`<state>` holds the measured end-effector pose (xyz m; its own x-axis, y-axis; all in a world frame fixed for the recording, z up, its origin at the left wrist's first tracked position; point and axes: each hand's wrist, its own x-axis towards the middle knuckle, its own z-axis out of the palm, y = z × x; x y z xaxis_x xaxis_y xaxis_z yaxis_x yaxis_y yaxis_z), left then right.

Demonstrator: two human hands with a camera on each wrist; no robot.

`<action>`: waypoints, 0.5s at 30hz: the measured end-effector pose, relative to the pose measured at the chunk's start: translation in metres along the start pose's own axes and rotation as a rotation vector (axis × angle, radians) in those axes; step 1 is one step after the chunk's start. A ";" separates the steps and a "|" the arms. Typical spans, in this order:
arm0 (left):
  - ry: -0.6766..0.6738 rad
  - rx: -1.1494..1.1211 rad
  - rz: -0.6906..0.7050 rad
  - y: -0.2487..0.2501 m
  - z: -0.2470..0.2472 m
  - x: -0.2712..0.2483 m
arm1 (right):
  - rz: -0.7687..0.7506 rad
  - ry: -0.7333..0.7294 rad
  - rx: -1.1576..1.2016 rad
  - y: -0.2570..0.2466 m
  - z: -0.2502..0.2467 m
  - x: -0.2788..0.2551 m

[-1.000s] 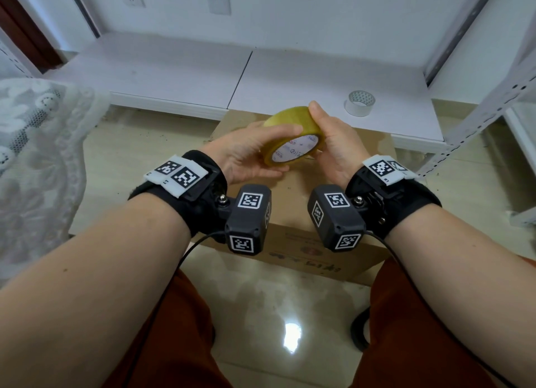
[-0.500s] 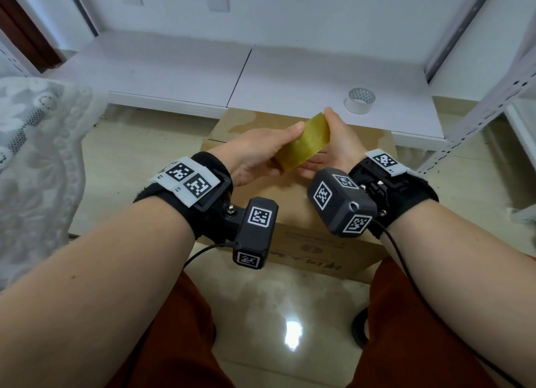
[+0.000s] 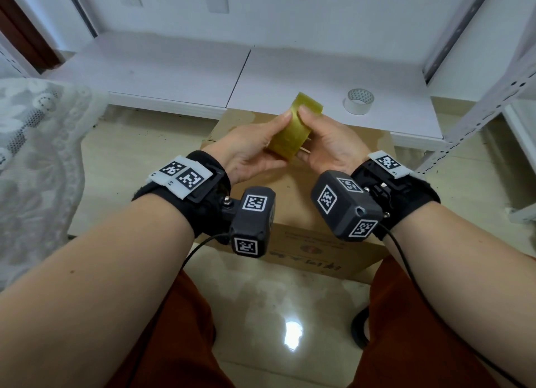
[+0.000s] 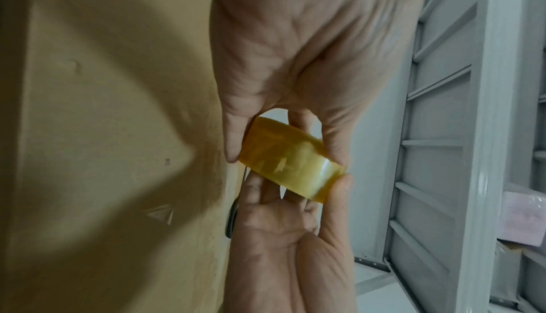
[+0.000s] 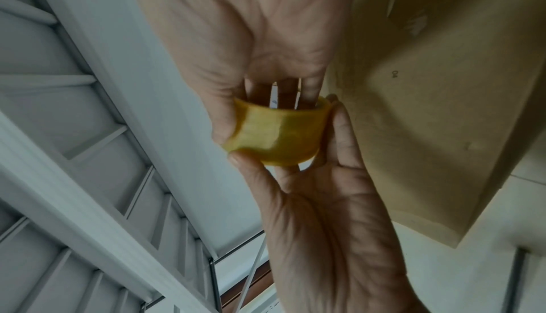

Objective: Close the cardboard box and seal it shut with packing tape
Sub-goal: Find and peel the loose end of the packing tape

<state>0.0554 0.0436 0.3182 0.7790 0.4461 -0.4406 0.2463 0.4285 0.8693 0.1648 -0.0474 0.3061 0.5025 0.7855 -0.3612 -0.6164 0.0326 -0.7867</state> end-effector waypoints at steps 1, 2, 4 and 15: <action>0.007 -0.050 -0.001 0.000 -0.001 0.000 | -0.002 -0.022 -0.016 0.000 0.001 -0.001; 0.011 -0.086 -0.002 0.001 -0.003 0.001 | -0.004 -0.046 -0.032 0.000 0.002 -0.002; 0.020 -0.123 -0.013 0.000 -0.005 0.002 | -0.008 -0.087 -0.061 0.000 0.003 -0.003; 0.074 -0.011 -0.045 0.003 -0.001 -0.004 | -0.025 0.061 0.008 0.001 0.006 -0.001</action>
<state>0.0528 0.0436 0.3223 0.7223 0.4834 -0.4947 0.2732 0.4577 0.8461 0.1598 -0.0450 0.3082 0.5531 0.7456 -0.3716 -0.6079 0.0562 -0.7920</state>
